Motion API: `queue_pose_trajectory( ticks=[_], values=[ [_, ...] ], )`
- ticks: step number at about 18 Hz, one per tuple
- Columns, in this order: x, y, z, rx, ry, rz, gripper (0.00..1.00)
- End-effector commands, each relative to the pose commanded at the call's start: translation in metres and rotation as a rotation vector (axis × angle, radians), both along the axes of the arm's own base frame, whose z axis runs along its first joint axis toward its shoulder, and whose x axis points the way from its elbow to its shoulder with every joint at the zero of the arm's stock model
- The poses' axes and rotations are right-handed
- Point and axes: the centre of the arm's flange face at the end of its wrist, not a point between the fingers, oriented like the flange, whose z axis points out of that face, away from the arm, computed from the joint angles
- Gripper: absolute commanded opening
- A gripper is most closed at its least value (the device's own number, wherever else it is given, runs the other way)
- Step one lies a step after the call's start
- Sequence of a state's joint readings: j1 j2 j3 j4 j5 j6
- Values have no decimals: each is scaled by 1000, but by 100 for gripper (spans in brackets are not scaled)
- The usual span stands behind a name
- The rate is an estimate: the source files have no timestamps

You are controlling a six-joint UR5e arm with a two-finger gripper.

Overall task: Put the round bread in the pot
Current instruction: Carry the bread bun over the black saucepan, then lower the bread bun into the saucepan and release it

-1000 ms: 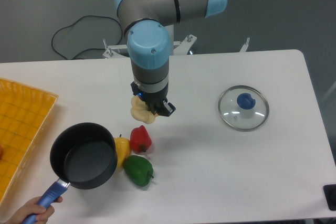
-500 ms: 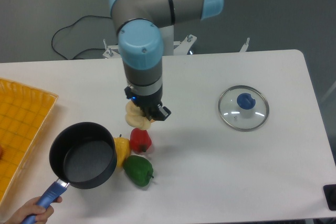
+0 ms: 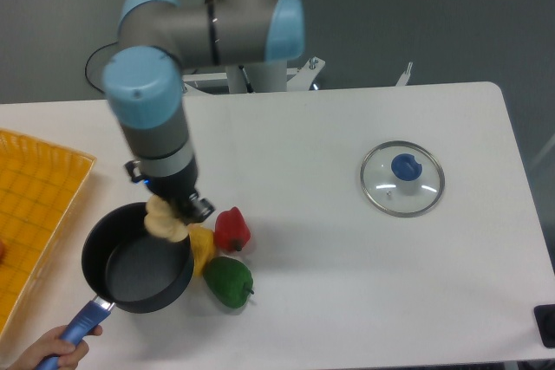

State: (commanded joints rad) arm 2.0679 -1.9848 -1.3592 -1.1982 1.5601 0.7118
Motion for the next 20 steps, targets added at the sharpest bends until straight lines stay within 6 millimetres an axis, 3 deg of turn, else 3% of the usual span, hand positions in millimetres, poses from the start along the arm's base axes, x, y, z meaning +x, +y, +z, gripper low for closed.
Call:
queue_pose_trajectory(
  ticks=[6, 7, 8, 9, 10, 12, 20],
  values=[
    [12, 16, -4, 12, 17, -6, 0],
    [12, 16, -4, 9, 22, -4, 7],
    [12, 16, -4, 10, 23, -6, 30],
    [11, 16, -3, 15, 28, -6, 44],
    [11, 17, -4, 21, 33, -11, 74],
    [8, 17, -2, 36, 87, -9, 98],
    [14, 19, -4, 23, 153, -1, 100]
  ],
)
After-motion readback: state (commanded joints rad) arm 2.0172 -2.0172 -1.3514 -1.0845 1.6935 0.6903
